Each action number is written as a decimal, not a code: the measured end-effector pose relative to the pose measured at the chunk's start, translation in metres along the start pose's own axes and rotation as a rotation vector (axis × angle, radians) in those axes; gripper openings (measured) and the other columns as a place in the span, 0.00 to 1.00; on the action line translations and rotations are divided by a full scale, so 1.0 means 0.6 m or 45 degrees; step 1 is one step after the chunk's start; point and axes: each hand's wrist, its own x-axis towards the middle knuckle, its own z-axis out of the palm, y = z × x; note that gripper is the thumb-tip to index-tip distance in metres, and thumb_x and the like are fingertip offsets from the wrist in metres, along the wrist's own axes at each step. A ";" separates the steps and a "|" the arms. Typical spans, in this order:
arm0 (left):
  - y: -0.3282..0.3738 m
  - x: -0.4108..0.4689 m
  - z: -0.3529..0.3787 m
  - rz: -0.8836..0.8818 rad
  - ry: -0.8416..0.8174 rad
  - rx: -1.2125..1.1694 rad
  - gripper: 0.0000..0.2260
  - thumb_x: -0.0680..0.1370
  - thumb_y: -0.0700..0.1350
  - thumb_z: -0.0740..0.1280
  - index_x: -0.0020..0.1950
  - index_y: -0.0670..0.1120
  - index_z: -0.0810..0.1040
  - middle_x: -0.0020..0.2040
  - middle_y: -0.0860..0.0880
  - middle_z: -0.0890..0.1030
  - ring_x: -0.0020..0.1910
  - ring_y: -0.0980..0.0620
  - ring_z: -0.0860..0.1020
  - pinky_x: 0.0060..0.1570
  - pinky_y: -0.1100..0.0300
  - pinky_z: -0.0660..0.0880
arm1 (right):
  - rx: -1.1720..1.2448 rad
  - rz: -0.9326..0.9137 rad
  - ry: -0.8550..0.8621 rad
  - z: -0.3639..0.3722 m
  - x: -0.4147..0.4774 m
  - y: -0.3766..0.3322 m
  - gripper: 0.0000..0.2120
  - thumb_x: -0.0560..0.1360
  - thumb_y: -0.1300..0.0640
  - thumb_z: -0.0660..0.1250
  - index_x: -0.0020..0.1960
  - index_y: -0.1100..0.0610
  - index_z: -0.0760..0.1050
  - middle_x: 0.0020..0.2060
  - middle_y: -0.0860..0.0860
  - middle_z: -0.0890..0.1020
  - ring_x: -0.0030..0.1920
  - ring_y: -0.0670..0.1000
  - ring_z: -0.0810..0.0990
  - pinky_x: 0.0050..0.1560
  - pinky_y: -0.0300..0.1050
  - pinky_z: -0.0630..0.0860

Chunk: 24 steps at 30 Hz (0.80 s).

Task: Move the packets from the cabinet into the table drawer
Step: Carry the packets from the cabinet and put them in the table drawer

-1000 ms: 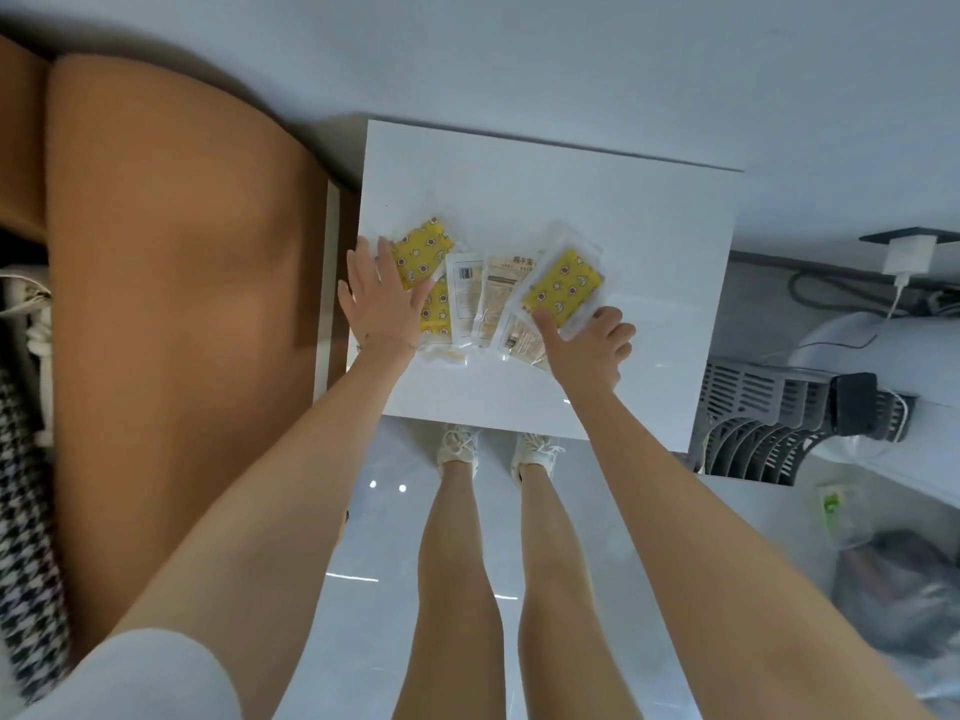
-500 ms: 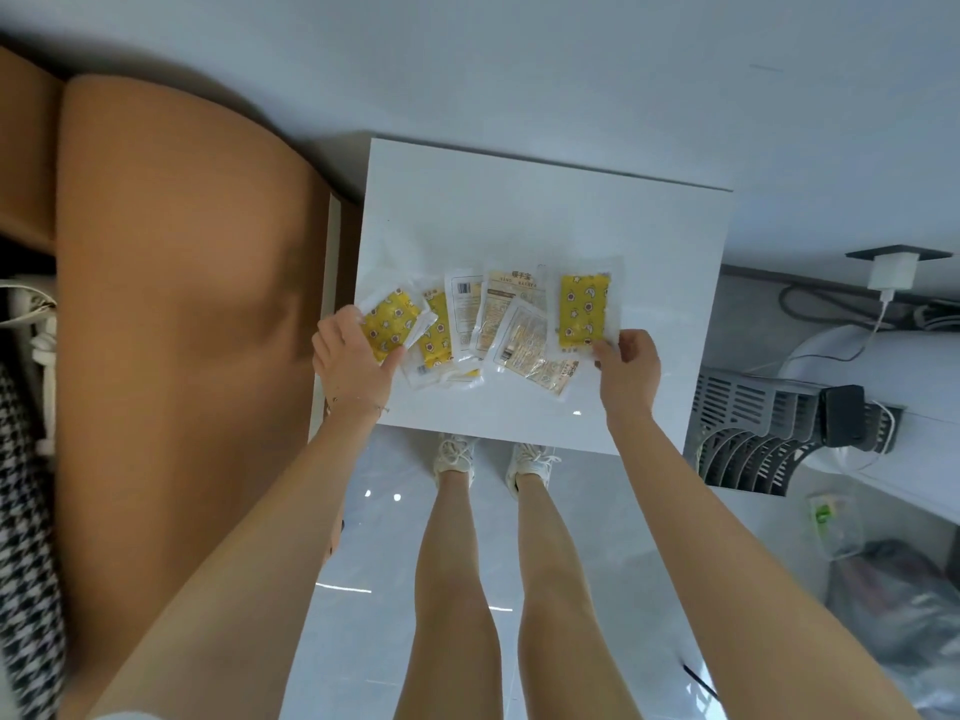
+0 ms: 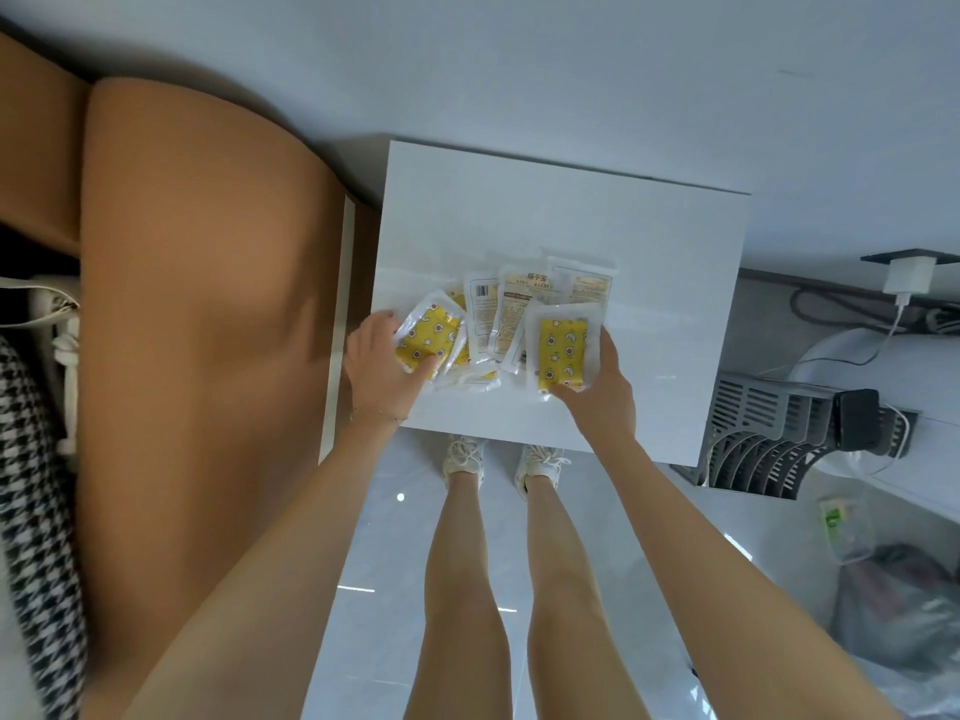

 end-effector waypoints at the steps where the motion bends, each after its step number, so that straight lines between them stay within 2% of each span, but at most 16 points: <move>1: 0.002 0.005 0.003 0.067 -0.018 0.016 0.28 0.68 0.50 0.76 0.62 0.40 0.72 0.67 0.43 0.71 0.67 0.41 0.68 0.65 0.47 0.65 | -0.081 0.002 0.024 0.001 0.004 -0.002 0.46 0.70 0.50 0.73 0.78 0.45 0.48 0.58 0.53 0.80 0.56 0.58 0.79 0.48 0.47 0.74; 3: 0.010 0.016 0.008 0.175 -0.073 0.051 0.32 0.70 0.51 0.75 0.68 0.40 0.68 0.72 0.43 0.67 0.72 0.42 0.63 0.69 0.46 0.61 | -0.272 -0.012 0.049 -0.001 0.011 -0.007 0.45 0.70 0.48 0.73 0.77 0.45 0.49 0.59 0.54 0.78 0.59 0.58 0.77 0.55 0.52 0.74; 5: 0.021 0.026 0.012 0.228 -0.127 0.099 0.35 0.71 0.53 0.73 0.72 0.41 0.63 0.75 0.44 0.63 0.75 0.43 0.58 0.70 0.48 0.57 | -0.387 -0.019 0.098 -0.004 0.016 -0.011 0.41 0.69 0.48 0.74 0.75 0.48 0.55 0.60 0.55 0.73 0.62 0.58 0.72 0.58 0.53 0.70; 7: 0.028 0.032 0.015 0.255 -0.139 0.125 0.35 0.71 0.52 0.73 0.72 0.40 0.64 0.73 0.43 0.66 0.74 0.43 0.61 0.69 0.50 0.58 | -0.395 -0.035 0.179 -0.006 0.017 -0.013 0.35 0.68 0.50 0.75 0.70 0.52 0.64 0.62 0.56 0.67 0.63 0.58 0.67 0.60 0.51 0.67; 9: 0.033 0.031 0.016 0.262 -0.103 0.159 0.30 0.70 0.52 0.74 0.66 0.38 0.69 0.65 0.41 0.72 0.67 0.41 0.68 0.64 0.51 0.63 | -0.364 -0.095 0.247 -0.008 0.019 -0.012 0.27 0.69 0.52 0.75 0.63 0.56 0.69 0.62 0.55 0.66 0.63 0.57 0.66 0.62 0.50 0.66; 11: 0.039 0.025 0.015 0.200 -0.029 0.174 0.26 0.69 0.51 0.75 0.58 0.37 0.72 0.58 0.40 0.74 0.60 0.40 0.71 0.56 0.51 0.66 | -0.295 -0.158 0.252 -0.012 0.020 -0.012 0.18 0.71 0.54 0.74 0.56 0.58 0.72 0.59 0.54 0.70 0.61 0.56 0.67 0.59 0.47 0.67; 13: 0.045 0.020 0.016 0.135 0.017 0.153 0.26 0.68 0.51 0.76 0.57 0.37 0.72 0.55 0.39 0.75 0.57 0.40 0.72 0.54 0.51 0.67 | -0.061 -0.120 0.162 -0.020 0.020 -0.017 0.11 0.73 0.57 0.71 0.49 0.58 0.72 0.48 0.50 0.75 0.52 0.53 0.73 0.47 0.41 0.69; 15: 0.050 0.016 0.016 0.094 0.010 0.048 0.29 0.66 0.48 0.77 0.61 0.38 0.71 0.57 0.39 0.74 0.57 0.41 0.71 0.53 0.51 0.68 | 0.206 -0.004 0.047 -0.027 0.019 -0.024 0.08 0.73 0.59 0.70 0.46 0.57 0.70 0.39 0.48 0.75 0.42 0.51 0.74 0.36 0.37 0.67; 16: 0.054 0.014 0.013 0.053 -0.025 -0.044 0.30 0.66 0.47 0.77 0.62 0.38 0.70 0.58 0.39 0.73 0.57 0.42 0.71 0.54 0.53 0.69 | 0.277 0.041 0.002 -0.031 0.019 -0.026 0.08 0.73 0.60 0.69 0.46 0.57 0.70 0.37 0.47 0.75 0.40 0.51 0.74 0.35 0.38 0.68; 18: 0.055 0.014 0.007 -0.098 -0.127 -0.220 0.26 0.67 0.44 0.77 0.60 0.39 0.71 0.56 0.40 0.72 0.53 0.45 0.71 0.49 0.59 0.69 | 0.381 0.101 -0.082 -0.038 0.014 -0.031 0.07 0.73 0.62 0.68 0.49 0.56 0.72 0.39 0.46 0.76 0.43 0.52 0.76 0.40 0.42 0.72; 21: 0.043 0.007 -0.011 -0.285 -0.183 -0.495 0.12 0.68 0.44 0.73 0.45 0.45 0.72 0.44 0.46 0.74 0.43 0.49 0.72 0.37 0.62 0.68 | 0.529 0.134 -0.173 -0.044 -0.001 -0.037 0.08 0.73 0.65 0.68 0.47 0.53 0.75 0.40 0.48 0.78 0.46 0.55 0.78 0.51 0.56 0.77; 22: 0.037 0.002 -0.018 -0.325 -0.181 -0.616 0.10 0.69 0.42 0.71 0.42 0.48 0.70 0.41 0.49 0.74 0.41 0.51 0.72 0.37 0.62 0.68 | 0.552 0.138 -0.191 -0.045 -0.007 -0.039 0.09 0.73 0.65 0.67 0.45 0.51 0.75 0.40 0.49 0.79 0.45 0.56 0.78 0.52 0.58 0.77; 24: 0.033 -0.013 -0.036 -0.365 -0.153 -0.807 0.10 0.72 0.37 0.71 0.43 0.48 0.71 0.39 0.53 0.74 0.39 0.55 0.74 0.39 0.65 0.71 | 0.621 0.143 -0.219 -0.050 -0.022 -0.048 0.09 0.74 0.66 0.66 0.44 0.52 0.74 0.40 0.51 0.79 0.45 0.56 0.78 0.51 0.56 0.78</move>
